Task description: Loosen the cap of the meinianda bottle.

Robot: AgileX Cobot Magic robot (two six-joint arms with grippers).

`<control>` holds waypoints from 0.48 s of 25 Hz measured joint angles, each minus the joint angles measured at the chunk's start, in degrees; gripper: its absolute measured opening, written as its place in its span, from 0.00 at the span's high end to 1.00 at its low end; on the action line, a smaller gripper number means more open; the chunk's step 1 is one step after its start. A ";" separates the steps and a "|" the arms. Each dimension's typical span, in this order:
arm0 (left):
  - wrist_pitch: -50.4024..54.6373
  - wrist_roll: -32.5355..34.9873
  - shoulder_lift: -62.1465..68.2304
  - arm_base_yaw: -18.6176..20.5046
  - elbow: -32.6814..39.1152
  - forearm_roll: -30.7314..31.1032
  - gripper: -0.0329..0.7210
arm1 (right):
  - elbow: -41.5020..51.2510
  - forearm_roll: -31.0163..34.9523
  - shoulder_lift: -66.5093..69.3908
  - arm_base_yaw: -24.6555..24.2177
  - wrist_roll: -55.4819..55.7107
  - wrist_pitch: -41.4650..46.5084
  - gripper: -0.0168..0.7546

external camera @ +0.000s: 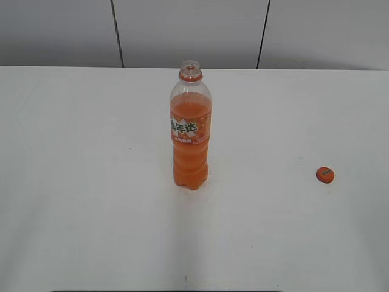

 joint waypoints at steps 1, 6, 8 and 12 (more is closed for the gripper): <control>0.00 0.00 0.00 0.96 0.00 0.01 0.21 | 0.00 -0.09 0.00 0.00 0.00 0.00 0.38; -0.06 0.00 0.00 6.06 0.00 -0.06 0.21 | 0.00 -0.16 0.00 -0.34 -0.13 0.00 0.38; -0.06 0.00 0.00 6.59 0.00 -0.08 0.21 | 0.00 -0.16 0.00 -1.23 -0.13 -0.03 0.38; -0.06 0.00 0.00 6.59 0.00 -0.13 0.21 | 0.00 -0.21 0.00 -3.52 -0.13 -0.07 0.38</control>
